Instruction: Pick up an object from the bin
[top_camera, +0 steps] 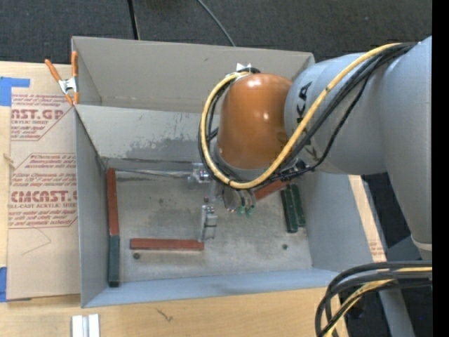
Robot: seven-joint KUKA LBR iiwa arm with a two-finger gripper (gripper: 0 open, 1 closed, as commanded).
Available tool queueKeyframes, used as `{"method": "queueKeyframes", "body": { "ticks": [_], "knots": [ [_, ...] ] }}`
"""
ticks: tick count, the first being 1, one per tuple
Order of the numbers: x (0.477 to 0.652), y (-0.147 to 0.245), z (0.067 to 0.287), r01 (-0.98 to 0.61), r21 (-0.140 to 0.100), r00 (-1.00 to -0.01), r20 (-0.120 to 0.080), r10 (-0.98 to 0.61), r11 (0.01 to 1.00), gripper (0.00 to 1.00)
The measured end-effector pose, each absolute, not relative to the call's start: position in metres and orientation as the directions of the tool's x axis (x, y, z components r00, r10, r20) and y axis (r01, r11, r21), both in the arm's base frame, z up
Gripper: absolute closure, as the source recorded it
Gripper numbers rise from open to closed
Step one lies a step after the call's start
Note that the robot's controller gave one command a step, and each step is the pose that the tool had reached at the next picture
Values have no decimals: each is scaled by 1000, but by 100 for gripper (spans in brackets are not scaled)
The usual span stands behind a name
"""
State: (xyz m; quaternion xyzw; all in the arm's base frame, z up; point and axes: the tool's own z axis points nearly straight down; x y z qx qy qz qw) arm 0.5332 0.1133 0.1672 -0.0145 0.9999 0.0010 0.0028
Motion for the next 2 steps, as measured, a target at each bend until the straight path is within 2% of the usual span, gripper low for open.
{"method": "queueKeyframes", "body": {
  "ticks": [1, 2],
  "knots": [
    [507, 152, 159, 97, 0, -995, 1, 97, 995, 0],
    [508, 134, 137, -11, 0, -1000, 0, -11, 1000, 0]
  ]
}}
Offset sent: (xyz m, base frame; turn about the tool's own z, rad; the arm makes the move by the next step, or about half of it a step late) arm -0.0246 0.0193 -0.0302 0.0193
